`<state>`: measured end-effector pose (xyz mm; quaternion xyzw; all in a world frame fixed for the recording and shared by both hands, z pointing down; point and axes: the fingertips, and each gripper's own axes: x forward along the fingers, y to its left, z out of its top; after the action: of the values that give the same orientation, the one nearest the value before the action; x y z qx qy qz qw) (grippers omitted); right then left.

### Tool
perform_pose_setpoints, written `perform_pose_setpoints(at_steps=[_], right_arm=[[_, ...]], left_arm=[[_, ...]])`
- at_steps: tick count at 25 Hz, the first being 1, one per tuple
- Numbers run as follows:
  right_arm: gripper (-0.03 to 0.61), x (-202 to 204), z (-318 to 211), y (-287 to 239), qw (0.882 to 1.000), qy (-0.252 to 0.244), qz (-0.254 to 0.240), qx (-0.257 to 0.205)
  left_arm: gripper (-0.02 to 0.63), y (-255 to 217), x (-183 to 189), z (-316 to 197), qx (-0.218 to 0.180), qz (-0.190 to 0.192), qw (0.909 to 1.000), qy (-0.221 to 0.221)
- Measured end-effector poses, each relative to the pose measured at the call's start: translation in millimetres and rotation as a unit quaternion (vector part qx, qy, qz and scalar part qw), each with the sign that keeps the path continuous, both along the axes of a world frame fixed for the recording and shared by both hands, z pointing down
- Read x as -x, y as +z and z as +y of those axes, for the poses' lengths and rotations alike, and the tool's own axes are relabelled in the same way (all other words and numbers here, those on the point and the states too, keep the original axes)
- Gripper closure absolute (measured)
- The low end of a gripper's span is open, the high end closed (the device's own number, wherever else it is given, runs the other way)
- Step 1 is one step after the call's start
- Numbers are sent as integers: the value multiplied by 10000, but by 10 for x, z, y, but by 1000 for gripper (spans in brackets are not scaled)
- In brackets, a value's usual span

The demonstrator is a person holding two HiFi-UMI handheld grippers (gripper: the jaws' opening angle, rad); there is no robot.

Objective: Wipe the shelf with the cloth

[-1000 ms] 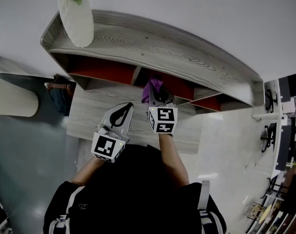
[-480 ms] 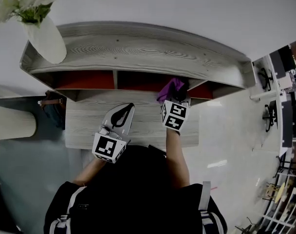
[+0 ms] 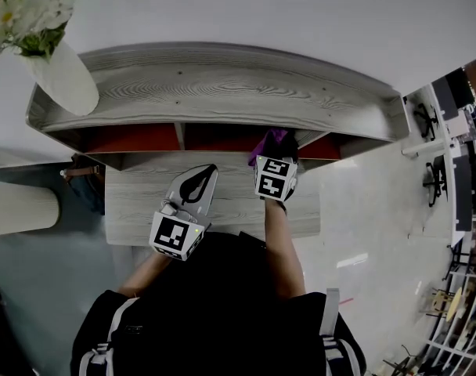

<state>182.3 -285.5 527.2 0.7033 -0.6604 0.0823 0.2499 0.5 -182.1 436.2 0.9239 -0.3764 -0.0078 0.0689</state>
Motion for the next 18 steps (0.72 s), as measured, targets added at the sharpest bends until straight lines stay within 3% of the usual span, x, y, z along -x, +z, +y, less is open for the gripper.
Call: perform_pose_setpoints(at_steps=[5, 18], right_arm=[[528, 52, -99, 50, 9988, -69, 350, 334], [529, 199, -337, 103, 9956, -388, 610, 595]], left_arm=[[611, 22, -8, -79, 23, -3, 10000, 7], [611, 84, 15, -184, 98, 24, 9999, 26]])
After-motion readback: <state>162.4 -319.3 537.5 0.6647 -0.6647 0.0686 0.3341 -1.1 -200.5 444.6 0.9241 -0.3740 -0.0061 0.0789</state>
